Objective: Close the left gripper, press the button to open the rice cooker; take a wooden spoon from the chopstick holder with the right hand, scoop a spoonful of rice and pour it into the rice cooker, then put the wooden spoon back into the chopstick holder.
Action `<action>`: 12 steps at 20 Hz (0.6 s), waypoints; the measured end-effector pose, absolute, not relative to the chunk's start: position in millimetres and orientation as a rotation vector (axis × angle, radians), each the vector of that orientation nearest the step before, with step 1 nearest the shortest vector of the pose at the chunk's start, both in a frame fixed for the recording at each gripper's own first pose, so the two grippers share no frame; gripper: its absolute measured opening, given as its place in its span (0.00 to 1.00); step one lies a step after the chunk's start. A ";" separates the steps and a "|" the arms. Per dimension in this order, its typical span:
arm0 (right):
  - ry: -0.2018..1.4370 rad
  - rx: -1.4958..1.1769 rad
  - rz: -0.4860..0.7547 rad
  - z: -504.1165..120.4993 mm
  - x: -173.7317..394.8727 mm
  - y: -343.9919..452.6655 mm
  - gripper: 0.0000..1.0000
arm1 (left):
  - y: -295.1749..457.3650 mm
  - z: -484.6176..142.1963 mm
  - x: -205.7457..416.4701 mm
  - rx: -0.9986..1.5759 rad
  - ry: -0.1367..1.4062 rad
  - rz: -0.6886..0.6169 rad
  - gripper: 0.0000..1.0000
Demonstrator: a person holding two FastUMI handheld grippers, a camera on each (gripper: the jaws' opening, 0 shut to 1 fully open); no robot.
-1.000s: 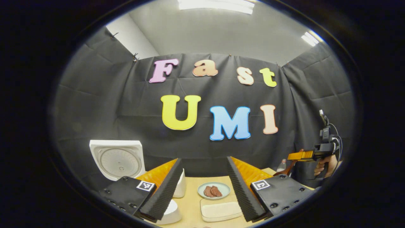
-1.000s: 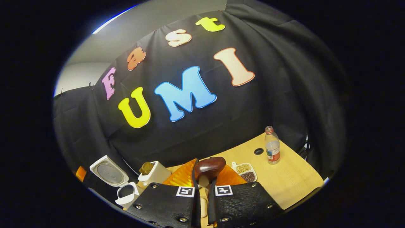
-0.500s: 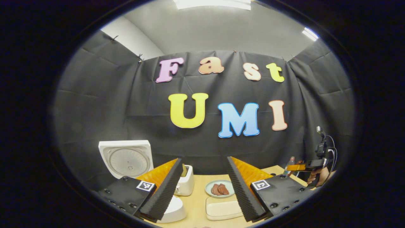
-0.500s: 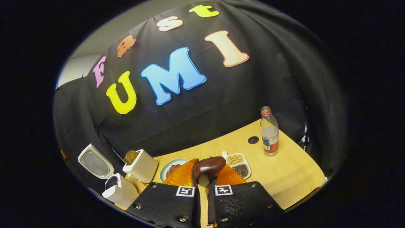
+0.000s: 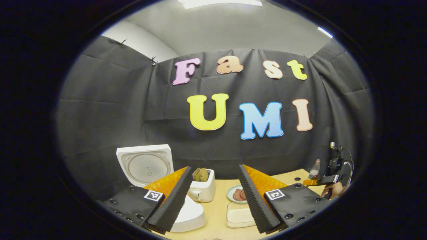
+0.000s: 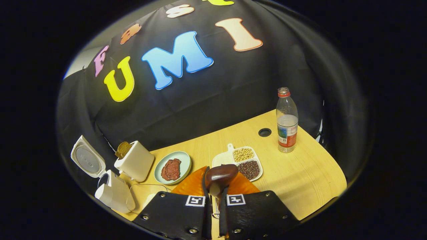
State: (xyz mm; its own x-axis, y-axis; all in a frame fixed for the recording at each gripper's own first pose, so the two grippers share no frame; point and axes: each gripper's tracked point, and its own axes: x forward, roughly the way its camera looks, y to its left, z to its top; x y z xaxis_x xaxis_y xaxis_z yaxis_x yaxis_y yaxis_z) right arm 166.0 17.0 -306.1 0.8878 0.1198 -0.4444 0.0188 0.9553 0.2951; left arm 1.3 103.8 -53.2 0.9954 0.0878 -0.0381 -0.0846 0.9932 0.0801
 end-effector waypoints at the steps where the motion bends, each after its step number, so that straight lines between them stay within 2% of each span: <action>1: 0.477 0.288 0.054 -310.0 165.4 17.3 0.09 | 106.4 -53.8 0.7 0.077 0.041 0.087 0.97; 2: 0.493 0.280 0.056 -316.5 164.3 17.6 0.09 | 109.0 -53.5 1.2 0.072 0.041 0.087 0.97; 4: 0.496 0.271 0.058 -317.0 152.8 14.2 0.21 | 115.1 -53.0 4.0 0.056 0.036 0.084 0.97; 7: 0.414 0.178 -0.030 -298.1 137.8 -14.6 0.98 | 124.8 -51.2 13.7 0.028 0.029 0.073 0.97; 10: 0.330 0.144 -0.107 -255.9 117.6 -32.6 0.98 | 136.8 -45.2 25.7 0.032 0.017 0.059 0.96; 12: 0.284 0.135 -0.105 -230.0 101.7 -31.3 0.98 | 146.6 -44.4 36.4 0.024 0.023 0.049 0.96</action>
State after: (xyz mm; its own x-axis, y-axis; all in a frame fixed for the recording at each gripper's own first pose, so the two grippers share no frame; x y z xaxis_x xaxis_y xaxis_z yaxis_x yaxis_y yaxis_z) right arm 101.7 -31.3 -230.0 0.9544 -0.0842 -0.2863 0.1222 0.9855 0.1175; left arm 36.4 146.6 -44.4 0.9985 0.0493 -0.0221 -0.0488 0.9985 0.0248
